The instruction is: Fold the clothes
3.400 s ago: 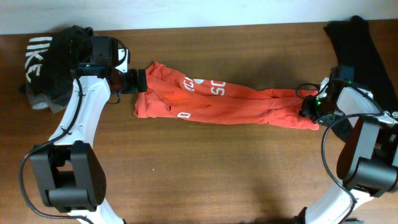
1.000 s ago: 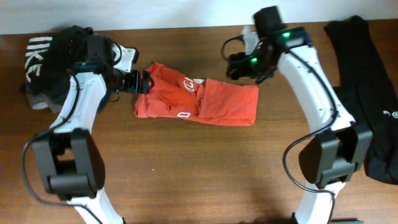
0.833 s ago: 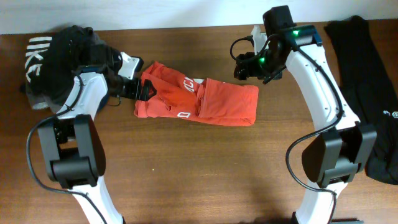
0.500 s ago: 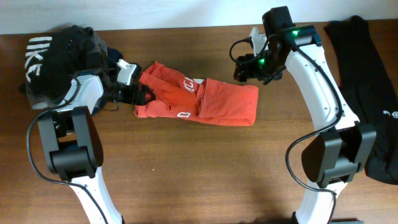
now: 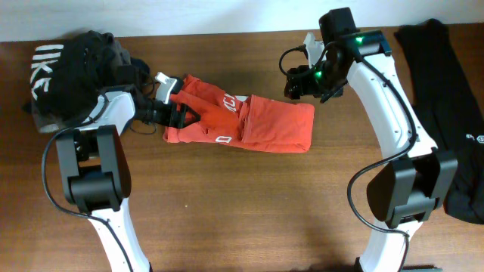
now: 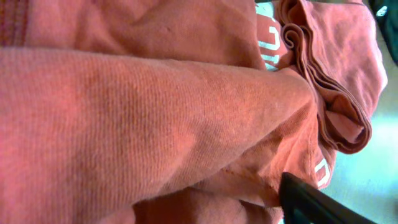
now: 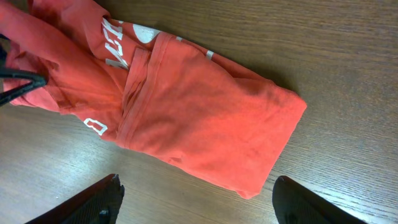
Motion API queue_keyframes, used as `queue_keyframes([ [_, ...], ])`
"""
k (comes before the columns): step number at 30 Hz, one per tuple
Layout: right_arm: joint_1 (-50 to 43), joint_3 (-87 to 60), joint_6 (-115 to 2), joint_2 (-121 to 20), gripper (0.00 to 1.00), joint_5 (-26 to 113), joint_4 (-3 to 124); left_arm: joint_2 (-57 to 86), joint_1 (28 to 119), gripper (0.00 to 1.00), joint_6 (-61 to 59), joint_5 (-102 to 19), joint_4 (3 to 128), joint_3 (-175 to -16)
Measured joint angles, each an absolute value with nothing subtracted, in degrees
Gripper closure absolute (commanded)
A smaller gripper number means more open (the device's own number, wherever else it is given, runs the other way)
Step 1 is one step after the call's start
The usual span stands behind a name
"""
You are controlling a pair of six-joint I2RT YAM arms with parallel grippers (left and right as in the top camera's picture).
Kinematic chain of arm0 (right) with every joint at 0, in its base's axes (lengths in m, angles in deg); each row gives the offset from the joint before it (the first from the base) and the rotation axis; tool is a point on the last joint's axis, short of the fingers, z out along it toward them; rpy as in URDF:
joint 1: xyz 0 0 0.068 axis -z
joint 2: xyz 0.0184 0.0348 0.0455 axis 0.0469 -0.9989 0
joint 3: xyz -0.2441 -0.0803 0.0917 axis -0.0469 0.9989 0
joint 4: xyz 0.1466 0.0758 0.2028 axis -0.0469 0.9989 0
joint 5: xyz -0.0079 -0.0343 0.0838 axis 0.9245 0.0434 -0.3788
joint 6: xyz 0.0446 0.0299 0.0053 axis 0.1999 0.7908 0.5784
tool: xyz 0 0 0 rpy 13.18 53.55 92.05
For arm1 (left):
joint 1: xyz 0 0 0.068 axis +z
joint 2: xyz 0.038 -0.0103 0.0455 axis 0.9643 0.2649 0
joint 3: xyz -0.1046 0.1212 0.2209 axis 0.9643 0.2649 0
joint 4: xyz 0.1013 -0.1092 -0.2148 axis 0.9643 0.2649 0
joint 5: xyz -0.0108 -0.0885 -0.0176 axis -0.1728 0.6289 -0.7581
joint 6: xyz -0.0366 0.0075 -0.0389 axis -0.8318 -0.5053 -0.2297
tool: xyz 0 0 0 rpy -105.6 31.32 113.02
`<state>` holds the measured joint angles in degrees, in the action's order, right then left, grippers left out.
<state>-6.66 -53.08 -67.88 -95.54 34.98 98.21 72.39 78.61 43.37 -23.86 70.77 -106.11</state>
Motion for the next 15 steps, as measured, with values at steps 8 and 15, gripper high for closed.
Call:
queue_keyframes([
  [8,-6.7,-53.1,-68.1,-95.5,0.2,35.1,98.1,74.9,78.8,0.99,43.1,-22.4,70.9,-106.6],
  [15,-6.7,-53.1,-68.1,-95.5,0.96,36.9,97.8,75.1,81.0,0.99,41.6,-22.3,79.9,-110.1],
])
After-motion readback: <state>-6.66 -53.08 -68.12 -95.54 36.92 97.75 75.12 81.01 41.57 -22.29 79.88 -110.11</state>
